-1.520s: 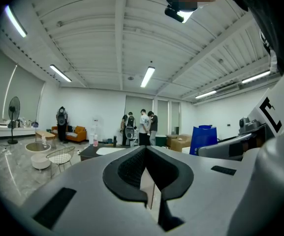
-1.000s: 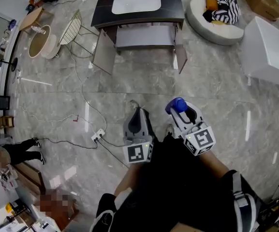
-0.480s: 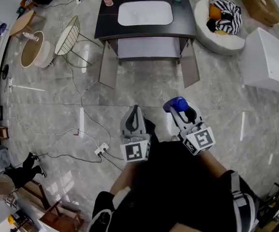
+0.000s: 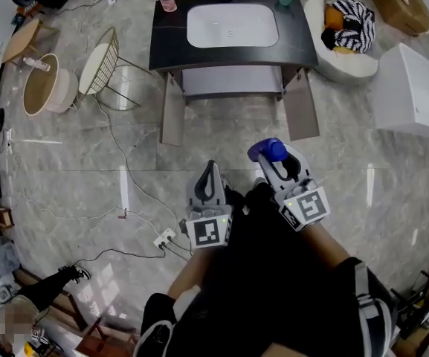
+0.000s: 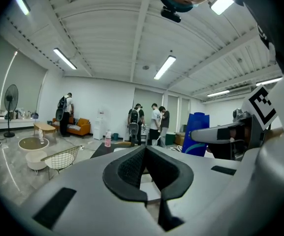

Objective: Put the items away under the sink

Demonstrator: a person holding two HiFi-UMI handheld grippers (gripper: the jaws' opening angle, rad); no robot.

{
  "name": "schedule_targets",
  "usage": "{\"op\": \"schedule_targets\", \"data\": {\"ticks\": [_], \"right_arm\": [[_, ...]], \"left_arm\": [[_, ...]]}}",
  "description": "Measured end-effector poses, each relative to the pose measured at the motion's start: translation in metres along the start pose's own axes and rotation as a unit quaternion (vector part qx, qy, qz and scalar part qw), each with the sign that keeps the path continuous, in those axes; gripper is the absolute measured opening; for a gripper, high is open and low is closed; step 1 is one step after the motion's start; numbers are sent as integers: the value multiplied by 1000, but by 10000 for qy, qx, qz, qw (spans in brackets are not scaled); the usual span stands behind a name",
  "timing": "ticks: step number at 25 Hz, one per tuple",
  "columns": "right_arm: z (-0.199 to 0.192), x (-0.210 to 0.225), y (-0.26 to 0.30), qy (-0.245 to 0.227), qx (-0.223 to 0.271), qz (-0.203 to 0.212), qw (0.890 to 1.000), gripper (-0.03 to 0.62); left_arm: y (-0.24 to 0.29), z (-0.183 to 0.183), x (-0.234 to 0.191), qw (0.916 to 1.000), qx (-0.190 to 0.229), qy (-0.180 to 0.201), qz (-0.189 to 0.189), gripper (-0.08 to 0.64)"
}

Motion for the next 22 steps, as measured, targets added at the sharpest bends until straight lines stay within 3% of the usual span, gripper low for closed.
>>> {"op": "schedule_targets", "data": {"ticks": [15, 22], "right_arm": [[-7, 91, 123, -83, 50, 329, 9994, 149], [-43, 115, 186, -202, -12, 196, 9996, 149]], "left_arm": [[131, -15, -10, 9994, -118, 148, 274, 15], [182, -53, -39, 9995, -285, -87, 124, 15]]}}
Point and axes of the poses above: the fingertips, and each gripper's own axes: y forward along the fingers, x to its right, z out of its top, the point moved 8 cm from there along -y, backward along the fingers, and after that the axes turned 11 degrees about -z, right-handed, at the moved point
